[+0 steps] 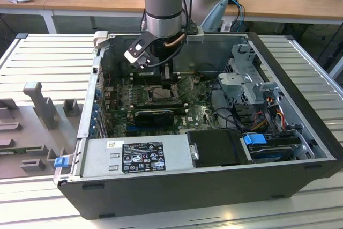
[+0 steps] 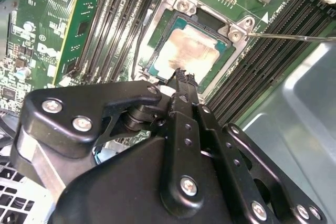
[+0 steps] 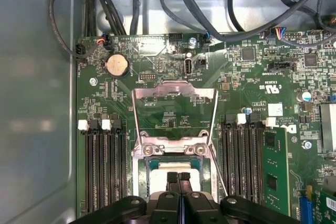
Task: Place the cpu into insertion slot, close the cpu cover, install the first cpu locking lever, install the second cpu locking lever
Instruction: 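Close the cpu cover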
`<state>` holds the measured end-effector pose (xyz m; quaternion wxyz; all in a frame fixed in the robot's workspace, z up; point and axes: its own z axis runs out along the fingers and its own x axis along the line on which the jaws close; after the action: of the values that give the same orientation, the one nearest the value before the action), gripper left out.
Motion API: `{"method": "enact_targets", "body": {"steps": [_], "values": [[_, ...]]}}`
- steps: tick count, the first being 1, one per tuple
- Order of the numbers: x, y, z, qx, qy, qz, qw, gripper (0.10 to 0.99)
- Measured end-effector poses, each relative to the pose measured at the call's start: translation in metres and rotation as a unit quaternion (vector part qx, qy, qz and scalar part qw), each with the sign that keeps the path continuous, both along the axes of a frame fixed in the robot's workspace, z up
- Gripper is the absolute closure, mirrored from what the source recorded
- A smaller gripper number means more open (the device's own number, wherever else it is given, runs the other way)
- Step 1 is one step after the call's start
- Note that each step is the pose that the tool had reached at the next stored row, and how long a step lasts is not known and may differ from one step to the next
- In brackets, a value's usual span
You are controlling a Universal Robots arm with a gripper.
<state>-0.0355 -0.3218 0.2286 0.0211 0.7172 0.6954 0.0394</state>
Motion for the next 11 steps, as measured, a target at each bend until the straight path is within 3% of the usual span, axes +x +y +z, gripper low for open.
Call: {"method": "enact_targets", "body": {"steps": [11], "values": [[0.0000,0.0000,0.0021,0.0000,0.0000,0.000,1.0000,0.980]]}}
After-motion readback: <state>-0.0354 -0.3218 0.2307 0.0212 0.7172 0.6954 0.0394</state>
